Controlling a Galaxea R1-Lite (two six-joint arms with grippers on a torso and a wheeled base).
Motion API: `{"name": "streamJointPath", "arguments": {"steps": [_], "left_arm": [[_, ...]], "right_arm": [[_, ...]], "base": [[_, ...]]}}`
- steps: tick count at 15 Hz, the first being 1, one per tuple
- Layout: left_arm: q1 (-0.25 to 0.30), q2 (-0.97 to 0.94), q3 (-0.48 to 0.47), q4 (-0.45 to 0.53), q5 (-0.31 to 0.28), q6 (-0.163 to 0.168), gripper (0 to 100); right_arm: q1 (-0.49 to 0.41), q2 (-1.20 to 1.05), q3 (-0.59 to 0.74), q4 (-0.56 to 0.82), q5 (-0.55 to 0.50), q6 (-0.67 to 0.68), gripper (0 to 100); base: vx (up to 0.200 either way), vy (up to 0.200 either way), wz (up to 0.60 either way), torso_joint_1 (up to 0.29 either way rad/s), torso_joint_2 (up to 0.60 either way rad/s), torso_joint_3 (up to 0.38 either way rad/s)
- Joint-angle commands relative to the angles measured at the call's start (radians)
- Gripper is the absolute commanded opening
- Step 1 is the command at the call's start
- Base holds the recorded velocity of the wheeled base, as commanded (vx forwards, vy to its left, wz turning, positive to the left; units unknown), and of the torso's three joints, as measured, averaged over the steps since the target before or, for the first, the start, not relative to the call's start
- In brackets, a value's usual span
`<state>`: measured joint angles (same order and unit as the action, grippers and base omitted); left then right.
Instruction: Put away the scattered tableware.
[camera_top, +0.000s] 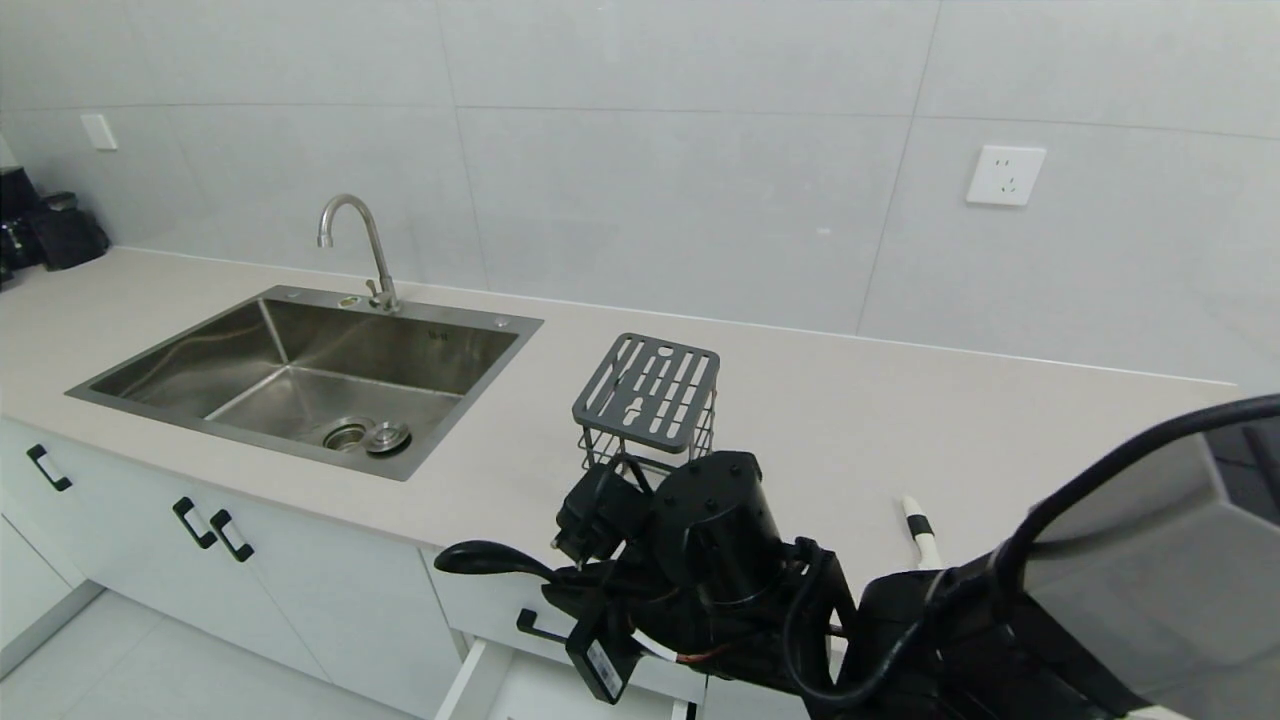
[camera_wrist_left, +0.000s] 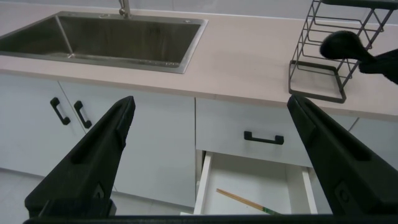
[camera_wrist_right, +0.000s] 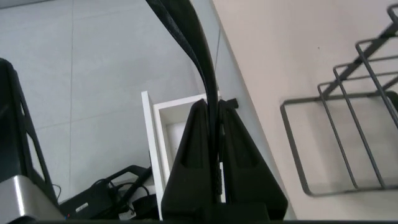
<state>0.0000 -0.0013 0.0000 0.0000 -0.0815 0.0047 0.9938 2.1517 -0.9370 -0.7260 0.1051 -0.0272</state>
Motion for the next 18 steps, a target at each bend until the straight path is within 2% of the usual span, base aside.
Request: {"name": "streamJointPath", "arguments": {"steps": [1,7,18], "left_arm": [[0.000,0.001,0.000,0.000,0.000,0.000,100],[0.000,0.001,0.000,0.000,0.000,0.000,100],[0.000,0.001,0.000,0.000,0.000,0.000,100]], "right_arm": [[0.003,0.065,-0.025,0.002,0.001,0.000,0],[0.003,0.083,-0.028,0.013,0.008,0.003,0],[0.012,0.102,-0.025,0.003,0.011,0.000,0]], "base": [[0.000,0.000,0.00,0.000,0.00,0.000],[0.000,0.000,0.00,-0.040,0.07,0.041],[0.000,0.000,0.00,-0.248,0.50,0.240]]}}
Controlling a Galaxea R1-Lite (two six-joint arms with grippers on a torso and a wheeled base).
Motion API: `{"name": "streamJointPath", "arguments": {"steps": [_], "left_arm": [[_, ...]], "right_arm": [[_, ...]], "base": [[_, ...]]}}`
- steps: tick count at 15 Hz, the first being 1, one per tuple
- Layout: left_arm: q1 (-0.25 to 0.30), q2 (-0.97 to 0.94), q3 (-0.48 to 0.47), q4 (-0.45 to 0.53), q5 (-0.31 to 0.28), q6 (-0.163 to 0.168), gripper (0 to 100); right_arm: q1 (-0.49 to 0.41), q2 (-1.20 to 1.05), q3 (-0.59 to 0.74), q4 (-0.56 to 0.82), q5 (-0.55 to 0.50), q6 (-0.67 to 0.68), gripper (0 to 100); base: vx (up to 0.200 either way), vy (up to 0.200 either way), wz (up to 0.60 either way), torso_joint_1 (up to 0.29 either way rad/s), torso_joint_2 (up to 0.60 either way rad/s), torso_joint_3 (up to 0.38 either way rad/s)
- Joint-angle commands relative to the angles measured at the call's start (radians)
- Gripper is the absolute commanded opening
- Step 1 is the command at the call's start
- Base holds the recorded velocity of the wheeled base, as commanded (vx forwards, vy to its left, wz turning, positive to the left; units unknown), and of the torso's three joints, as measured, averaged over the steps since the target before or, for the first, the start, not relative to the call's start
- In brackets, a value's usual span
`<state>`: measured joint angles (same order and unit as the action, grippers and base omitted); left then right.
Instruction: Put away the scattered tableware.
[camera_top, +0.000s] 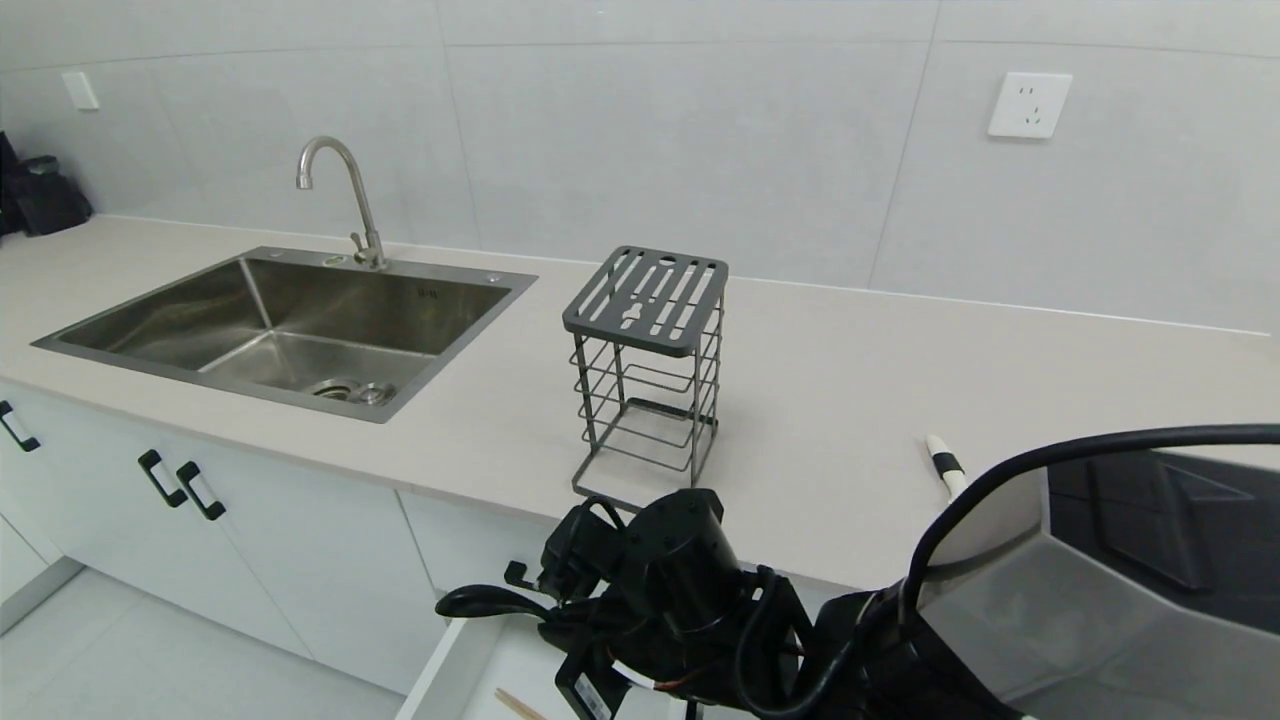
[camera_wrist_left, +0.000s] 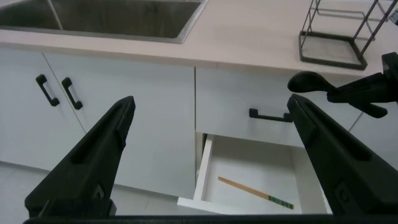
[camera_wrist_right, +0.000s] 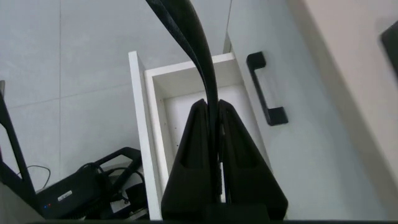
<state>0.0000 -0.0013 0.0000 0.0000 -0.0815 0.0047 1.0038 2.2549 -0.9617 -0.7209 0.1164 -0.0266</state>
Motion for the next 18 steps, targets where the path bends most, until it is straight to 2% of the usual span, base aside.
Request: {"name": "streamJointPath", "arguments": {"steps": [1,14,18], "left_arm": [[0.000,0.001,0.000,0.000,0.000,0.000,100],[0.000,0.001,0.000,0.000,0.000,0.000,100],[0.000,0.001,0.000,0.000,0.000,0.000,100]], "right_arm": [[0.002,-0.001,0.000,-0.002,0.000,-0.001,0],[0.007,-0.001,-0.002,-0.003,0.000,-0.010,0],[0.006,0.017,-0.042,-0.008,0.000,-0.012,0]], "base": [[0.000,0.000,0.00,-0.276,0.52,0.256],[0.000,0.000,0.00,-0.257,0.50,0.234],[0.000,0.000,0.00,-0.233,0.38,0.145]]}}
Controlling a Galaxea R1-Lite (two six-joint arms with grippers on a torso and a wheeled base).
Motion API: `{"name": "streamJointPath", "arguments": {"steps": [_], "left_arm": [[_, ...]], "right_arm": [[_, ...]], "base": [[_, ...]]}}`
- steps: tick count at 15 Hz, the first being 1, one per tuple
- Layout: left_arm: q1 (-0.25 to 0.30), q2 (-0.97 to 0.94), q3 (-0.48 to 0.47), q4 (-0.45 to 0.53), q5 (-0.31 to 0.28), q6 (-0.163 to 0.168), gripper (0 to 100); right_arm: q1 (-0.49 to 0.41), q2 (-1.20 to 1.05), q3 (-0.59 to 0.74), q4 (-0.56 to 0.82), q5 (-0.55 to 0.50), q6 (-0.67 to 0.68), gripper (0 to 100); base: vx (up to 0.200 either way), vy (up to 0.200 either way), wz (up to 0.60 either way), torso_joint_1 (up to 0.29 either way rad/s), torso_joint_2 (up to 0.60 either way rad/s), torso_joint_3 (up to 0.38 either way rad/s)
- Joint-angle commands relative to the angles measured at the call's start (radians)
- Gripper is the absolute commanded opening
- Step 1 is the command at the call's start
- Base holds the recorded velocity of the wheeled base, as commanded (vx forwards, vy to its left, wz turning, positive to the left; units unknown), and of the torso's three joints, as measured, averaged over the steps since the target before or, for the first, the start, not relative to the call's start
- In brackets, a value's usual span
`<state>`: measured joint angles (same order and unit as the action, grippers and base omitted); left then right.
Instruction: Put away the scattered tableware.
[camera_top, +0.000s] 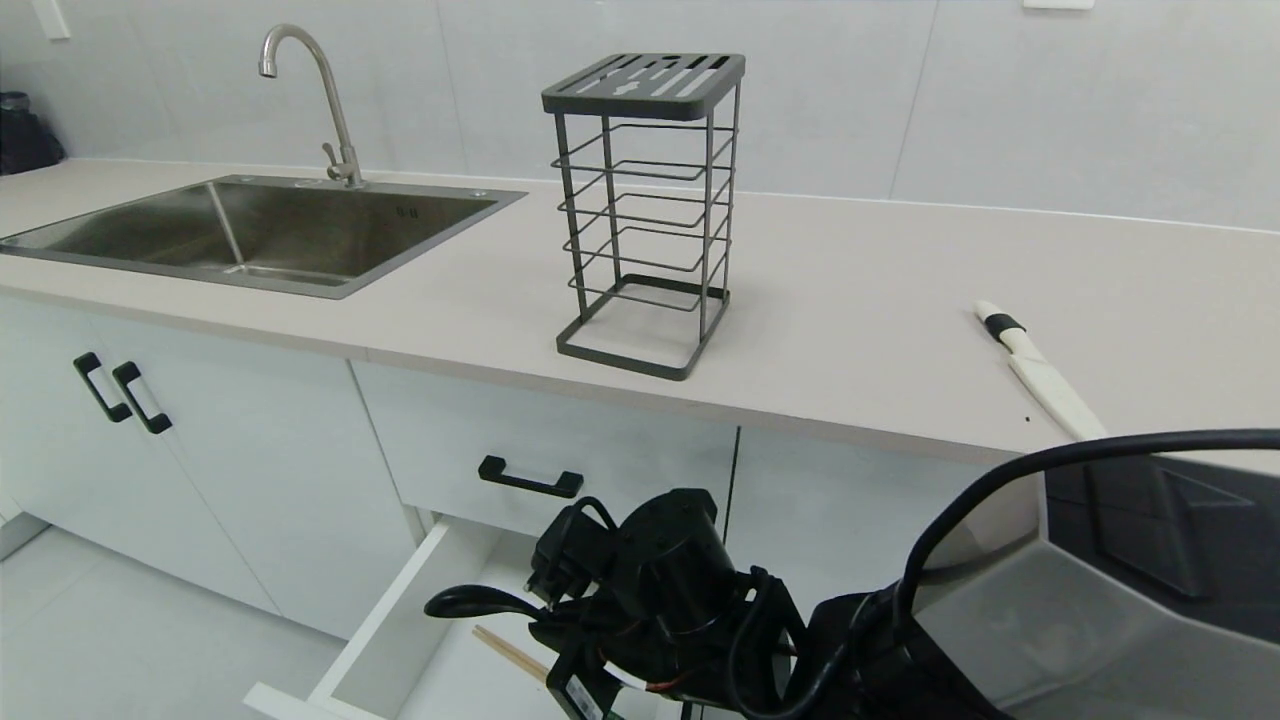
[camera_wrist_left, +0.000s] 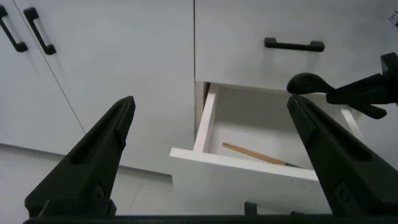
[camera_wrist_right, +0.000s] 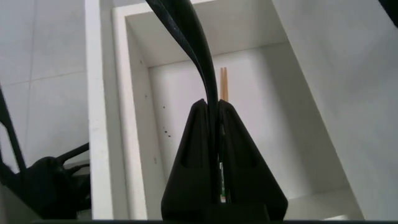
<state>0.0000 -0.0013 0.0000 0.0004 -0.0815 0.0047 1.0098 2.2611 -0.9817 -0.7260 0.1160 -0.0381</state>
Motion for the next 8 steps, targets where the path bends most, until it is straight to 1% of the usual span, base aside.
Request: {"name": "streamJointPath", "arguments": {"steps": [1,3,8], "left_arm": [[0.000,0.001,0.000,0.000,0.000,0.000,100],[0.000,0.001,0.000,0.000,0.000,0.000,100],[0.000,0.001,0.000,0.000,0.000,0.000,100]], "right_arm": [[0.000,0.021,-0.025,-0.003,0.001,0.000,0],[-0.005,0.045,-0.028,-0.001,0.001,0.000,0],[-0.016,0.114,-0.075,0.008,0.001,0.000,0]], "base": [[0.000,0.000,0.00,-0.085,0.20,0.115],[0.000,0.000,0.00,-0.041,0.12,0.044],[0.000,0.000,0.00,-0.002,0.01,0.017]]}}
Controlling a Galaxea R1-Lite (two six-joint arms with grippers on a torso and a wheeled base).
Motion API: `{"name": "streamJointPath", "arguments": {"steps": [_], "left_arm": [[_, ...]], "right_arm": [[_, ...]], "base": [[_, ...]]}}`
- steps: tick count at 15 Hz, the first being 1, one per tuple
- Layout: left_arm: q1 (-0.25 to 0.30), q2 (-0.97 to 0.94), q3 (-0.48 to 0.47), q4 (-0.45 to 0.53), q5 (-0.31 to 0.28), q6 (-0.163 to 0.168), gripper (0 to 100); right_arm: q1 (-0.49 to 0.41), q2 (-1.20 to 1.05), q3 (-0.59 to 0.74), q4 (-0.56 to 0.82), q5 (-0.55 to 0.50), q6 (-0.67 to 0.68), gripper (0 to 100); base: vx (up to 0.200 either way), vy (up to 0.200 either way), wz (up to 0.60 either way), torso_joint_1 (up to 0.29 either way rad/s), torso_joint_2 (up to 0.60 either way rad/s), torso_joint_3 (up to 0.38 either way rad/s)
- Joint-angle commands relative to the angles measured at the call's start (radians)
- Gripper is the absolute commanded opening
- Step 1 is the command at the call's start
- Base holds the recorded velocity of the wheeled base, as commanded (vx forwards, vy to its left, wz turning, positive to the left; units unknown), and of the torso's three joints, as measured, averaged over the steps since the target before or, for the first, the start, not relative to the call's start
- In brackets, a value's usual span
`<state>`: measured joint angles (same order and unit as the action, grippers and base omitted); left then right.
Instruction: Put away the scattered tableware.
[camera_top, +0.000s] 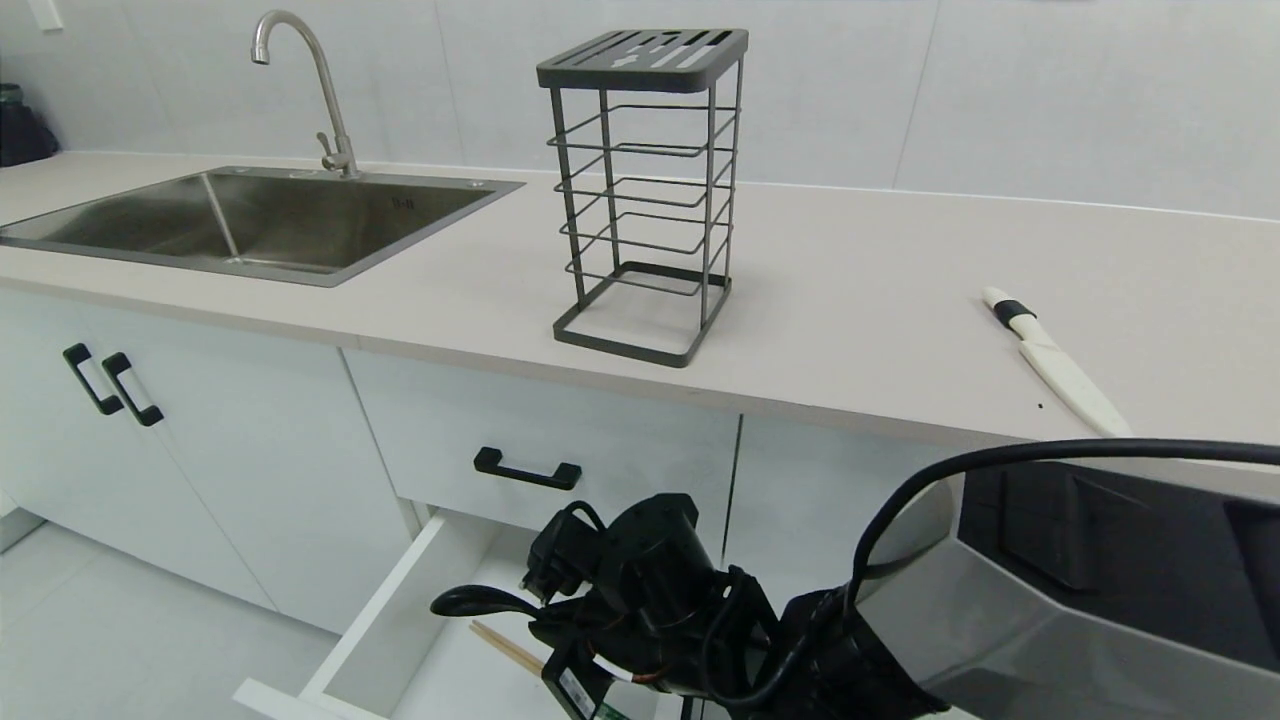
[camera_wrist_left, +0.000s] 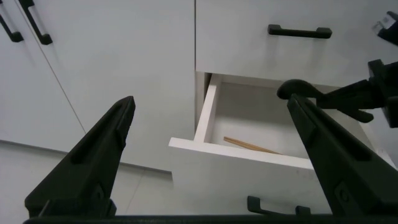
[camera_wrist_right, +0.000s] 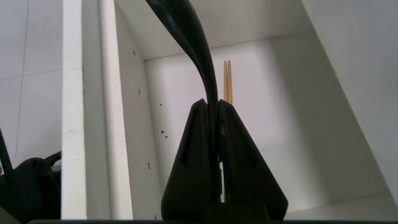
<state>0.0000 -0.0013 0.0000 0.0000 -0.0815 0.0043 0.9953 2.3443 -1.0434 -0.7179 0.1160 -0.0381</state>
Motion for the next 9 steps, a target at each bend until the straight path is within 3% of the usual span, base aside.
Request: {"name": "streamJointPath", "arguments": {"steps": [1,9], "left_arm": [[0.000,0.001,0.000,0.000,0.000,0.000,100],[0.000,0.001,0.000,0.000,0.000,0.000,100]], "right_arm": [[-0.007,0.049,-0.027,0.005,0.001,0.000,0],[-0.026,0.142,-0.087,0.015,0.002,0.001,0]], "base": [[0.000,0.000,0.00,0.000,0.00,0.000],[0.000,0.000,0.00,0.000,0.00,0.000]]}}
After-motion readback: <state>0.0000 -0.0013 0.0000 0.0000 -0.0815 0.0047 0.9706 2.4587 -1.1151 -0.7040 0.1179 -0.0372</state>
